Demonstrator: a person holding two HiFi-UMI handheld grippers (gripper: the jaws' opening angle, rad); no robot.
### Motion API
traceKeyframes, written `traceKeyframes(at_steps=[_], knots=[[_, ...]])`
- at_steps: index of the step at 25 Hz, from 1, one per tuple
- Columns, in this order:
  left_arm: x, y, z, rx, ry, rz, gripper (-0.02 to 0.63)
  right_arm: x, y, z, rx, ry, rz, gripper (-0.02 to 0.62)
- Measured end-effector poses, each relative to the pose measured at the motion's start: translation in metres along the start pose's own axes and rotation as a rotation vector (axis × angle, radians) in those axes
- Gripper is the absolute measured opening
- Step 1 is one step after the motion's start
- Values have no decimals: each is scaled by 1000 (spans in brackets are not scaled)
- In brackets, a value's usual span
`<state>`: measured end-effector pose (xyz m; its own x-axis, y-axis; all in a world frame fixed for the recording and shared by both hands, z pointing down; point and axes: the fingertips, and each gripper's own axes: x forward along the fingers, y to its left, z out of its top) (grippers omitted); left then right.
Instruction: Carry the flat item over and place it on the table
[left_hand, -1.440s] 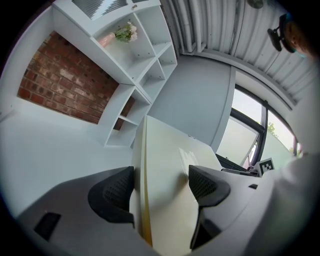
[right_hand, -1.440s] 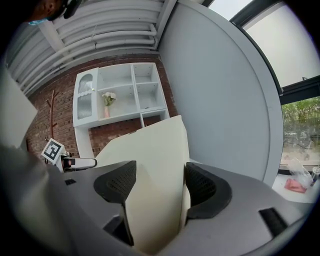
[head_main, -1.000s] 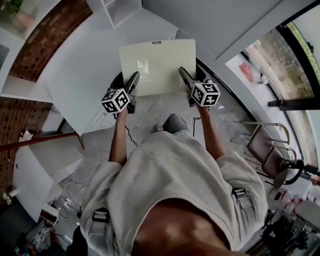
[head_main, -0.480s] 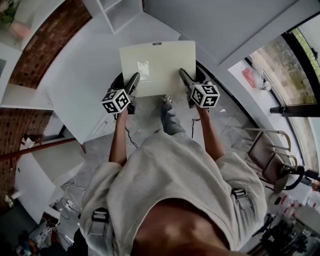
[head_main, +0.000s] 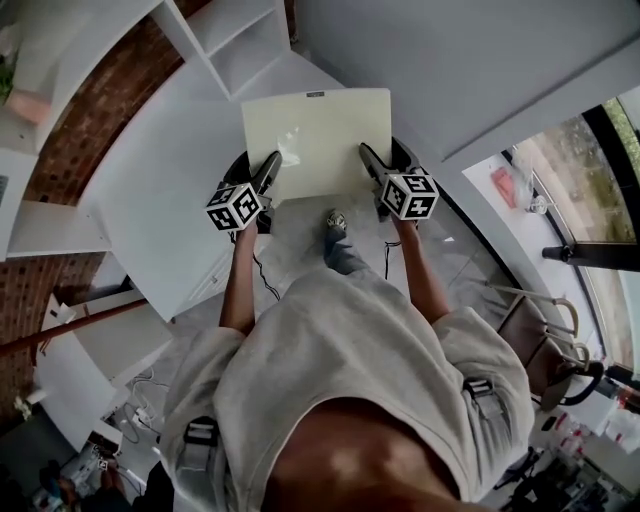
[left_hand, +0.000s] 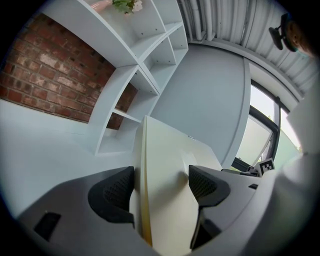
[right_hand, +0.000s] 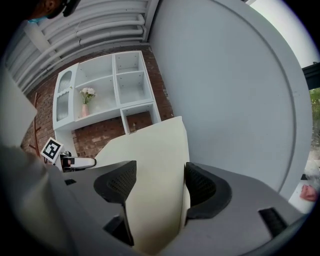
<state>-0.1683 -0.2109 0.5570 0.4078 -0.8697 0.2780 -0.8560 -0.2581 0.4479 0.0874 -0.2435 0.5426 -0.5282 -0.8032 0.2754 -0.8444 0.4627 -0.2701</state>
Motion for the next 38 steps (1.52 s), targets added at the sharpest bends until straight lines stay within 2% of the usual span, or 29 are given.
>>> traceKeyframes(at_steps=[8, 19, 28, 38], knots=[[67, 17, 47, 0, -9, 47, 348, 77, -38, 41, 9, 13, 48, 325], [133, 46, 80, -10, -9, 102, 348, 156, -74, 68, 17, 37, 94, 324], [167, 58, 93, -10, -7, 117, 348, 191, -93, 79, 25, 42, 105, 324], [181, 75, 91, -10, 33, 121, 348, 209, -97, 65, 61, 64, 90, 322]])
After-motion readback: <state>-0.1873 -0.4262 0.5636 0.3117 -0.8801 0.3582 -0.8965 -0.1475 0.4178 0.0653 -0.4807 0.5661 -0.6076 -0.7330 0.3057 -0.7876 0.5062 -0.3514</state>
